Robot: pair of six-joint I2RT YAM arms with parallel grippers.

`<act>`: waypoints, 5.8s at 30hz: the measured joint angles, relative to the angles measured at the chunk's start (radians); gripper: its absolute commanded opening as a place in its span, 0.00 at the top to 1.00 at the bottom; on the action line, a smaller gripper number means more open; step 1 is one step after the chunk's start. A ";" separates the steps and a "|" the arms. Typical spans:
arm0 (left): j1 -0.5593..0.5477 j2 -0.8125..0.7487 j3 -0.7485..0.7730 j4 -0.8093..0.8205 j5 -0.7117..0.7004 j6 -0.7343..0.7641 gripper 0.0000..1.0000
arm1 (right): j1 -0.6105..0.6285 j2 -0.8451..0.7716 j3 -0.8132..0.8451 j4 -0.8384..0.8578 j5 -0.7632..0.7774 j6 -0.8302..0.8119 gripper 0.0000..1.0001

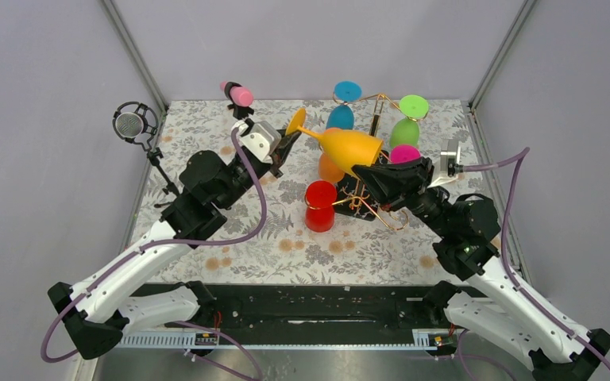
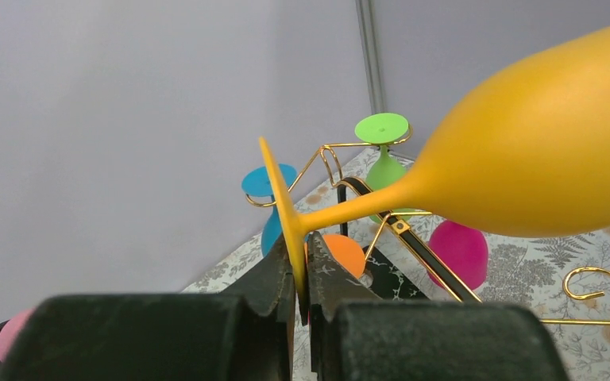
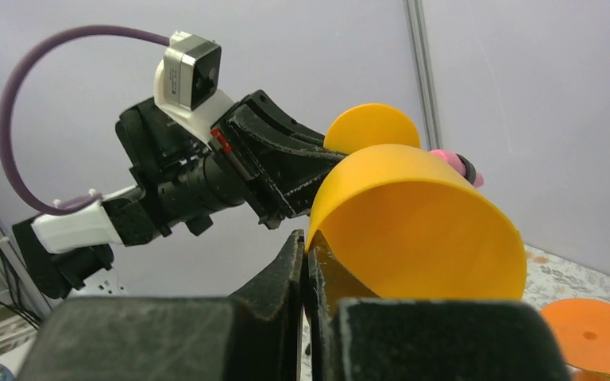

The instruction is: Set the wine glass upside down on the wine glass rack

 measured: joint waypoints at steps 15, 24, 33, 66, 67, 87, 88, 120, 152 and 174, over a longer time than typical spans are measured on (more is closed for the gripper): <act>0.004 -0.004 0.037 -0.024 -0.187 0.303 1.00 | 0.003 -0.248 0.016 -0.294 0.144 -0.210 0.63; 0.003 -0.129 -0.121 0.009 0.069 0.655 1.00 | 0.003 -0.080 0.149 -0.373 0.417 0.038 0.64; -0.011 -0.169 -0.135 -0.089 0.286 0.982 1.00 | 0.003 0.146 0.314 -0.357 0.295 0.341 0.64; -0.077 -0.143 -0.095 -0.314 0.145 1.548 1.00 | 0.003 0.396 0.391 -0.430 -0.032 0.642 0.60; -0.078 -0.143 -0.095 -0.314 0.142 1.548 1.00 | 0.003 0.396 0.391 -0.432 -0.032 0.641 0.60; -0.085 -0.145 -0.095 -0.304 0.090 1.545 1.00 | -0.002 0.405 0.389 -0.507 0.005 0.578 0.62; -0.085 -0.145 -0.095 -0.303 0.090 1.545 1.00 | -0.002 0.408 0.389 -0.497 -0.006 0.581 0.61; -0.090 -0.161 -0.125 -0.143 0.120 1.405 0.01 | 0.002 0.420 0.335 -0.360 -0.016 0.684 1.00; -0.086 -0.042 0.051 0.042 -0.290 0.359 0.01 | -0.064 -0.292 0.285 -1.310 0.865 0.359 1.00; -0.085 -0.037 0.053 0.025 -0.290 0.349 0.01 | -0.128 -0.200 0.041 -1.177 0.703 0.482 1.00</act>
